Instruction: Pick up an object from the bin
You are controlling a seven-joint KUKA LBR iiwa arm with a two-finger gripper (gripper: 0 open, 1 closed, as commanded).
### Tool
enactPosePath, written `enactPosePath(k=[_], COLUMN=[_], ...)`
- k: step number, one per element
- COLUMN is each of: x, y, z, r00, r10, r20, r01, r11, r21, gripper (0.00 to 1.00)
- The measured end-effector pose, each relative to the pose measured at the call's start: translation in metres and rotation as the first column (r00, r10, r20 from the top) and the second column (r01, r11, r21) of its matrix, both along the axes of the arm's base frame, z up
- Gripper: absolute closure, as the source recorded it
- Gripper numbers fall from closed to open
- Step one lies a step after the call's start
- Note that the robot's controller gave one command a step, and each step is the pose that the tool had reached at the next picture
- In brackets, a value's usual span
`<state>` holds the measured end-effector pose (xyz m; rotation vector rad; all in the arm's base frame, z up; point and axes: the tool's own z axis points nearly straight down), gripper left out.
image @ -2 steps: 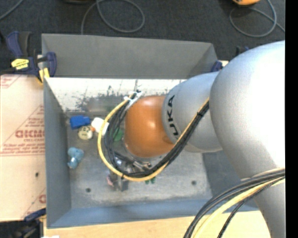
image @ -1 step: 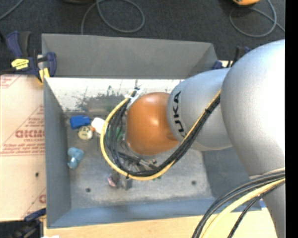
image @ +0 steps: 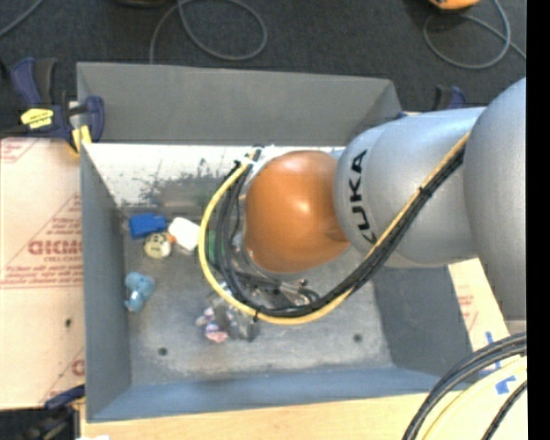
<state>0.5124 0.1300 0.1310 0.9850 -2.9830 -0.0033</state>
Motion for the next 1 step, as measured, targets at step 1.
enactPosePath(k=[1], x=[-0.0048], y=[0.025], z=[0.0722], r00=[0.965], r10=[-0.263], r20=[0.003], r01=[0.263], r11=[0.965], r21=[0.002], gripper=[1.0])
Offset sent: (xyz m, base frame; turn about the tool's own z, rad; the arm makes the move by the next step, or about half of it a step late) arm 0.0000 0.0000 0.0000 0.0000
